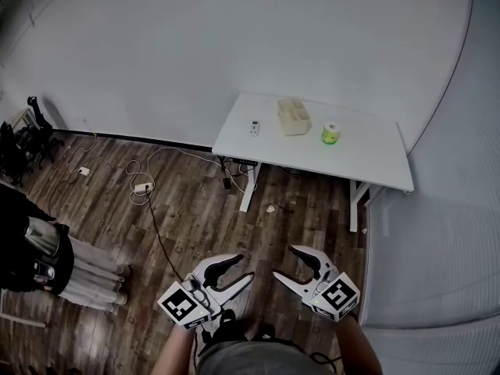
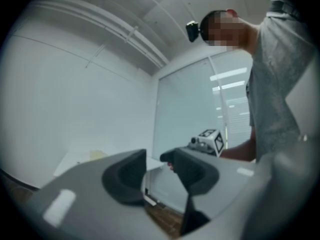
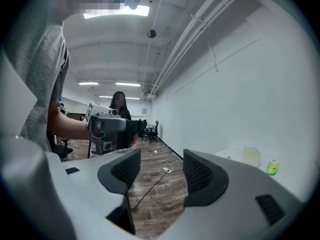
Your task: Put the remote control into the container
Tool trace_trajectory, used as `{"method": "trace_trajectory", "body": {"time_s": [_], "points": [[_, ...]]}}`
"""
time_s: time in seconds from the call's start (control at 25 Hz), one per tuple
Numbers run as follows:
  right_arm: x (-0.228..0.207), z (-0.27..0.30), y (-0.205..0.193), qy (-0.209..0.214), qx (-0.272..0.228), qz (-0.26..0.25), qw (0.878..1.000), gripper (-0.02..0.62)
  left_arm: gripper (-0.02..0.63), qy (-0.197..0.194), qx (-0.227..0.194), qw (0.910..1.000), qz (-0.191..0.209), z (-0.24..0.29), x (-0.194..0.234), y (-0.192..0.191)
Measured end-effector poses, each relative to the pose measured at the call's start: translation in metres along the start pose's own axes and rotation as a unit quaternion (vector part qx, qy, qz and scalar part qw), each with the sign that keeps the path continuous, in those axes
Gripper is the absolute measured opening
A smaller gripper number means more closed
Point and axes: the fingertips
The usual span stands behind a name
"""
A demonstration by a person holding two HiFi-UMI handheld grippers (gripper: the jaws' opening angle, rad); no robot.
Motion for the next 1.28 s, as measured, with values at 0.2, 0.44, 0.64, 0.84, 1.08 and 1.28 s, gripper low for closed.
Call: {"method": "trace_trajectory", "body": {"time_s": [0.2,0.44,0.64,0.84,1.08,1.28], "points": [[-0.014,0.024,-0.002,-0.01,0.007,-0.003,1.0,0.258,0.16,-0.006,-0.002,1.0,-0.003,0.001,0.031,-0.001],[-0.036,0.063,0.004,-0.042,0.014,0.002,0.999,0.258,0.161,-0.034,-0.002,0.9994,-0.009,-0.001,0.081,-0.002],[-0.048,0.101,0.012,-0.064,0.012,0.001,0.998,0.258,0.161,-0.057,-0.006,0.9983,-0.013,-0.005,0.123,0.003],[-0.062,0.129,0.015,-0.083,0.025,0.001,0.996,0.258,0.161,-0.068,-0.004,0.9975,-0.016,-0.009,0.161,0.001],[-0.074,0.153,0.016,-0.107,0.03,0.001,0.994,0.258,0.161,-0.089,-0.001,0.9958,-0.022,-0.015,0.194,-0.004],[-0.087,0.165,0.011,-0.125,0.03,0.002,0.992,0.257,0.161,-0.099,0.012,0.9946,-0.027,-0.015,0.216,-0.013]]}}
Point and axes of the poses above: the fingertips, and each gripper's own axes: z forward along the fingers, x to its left, y out of its top, and after that the axes turned 2 degrees about -x, right-handed
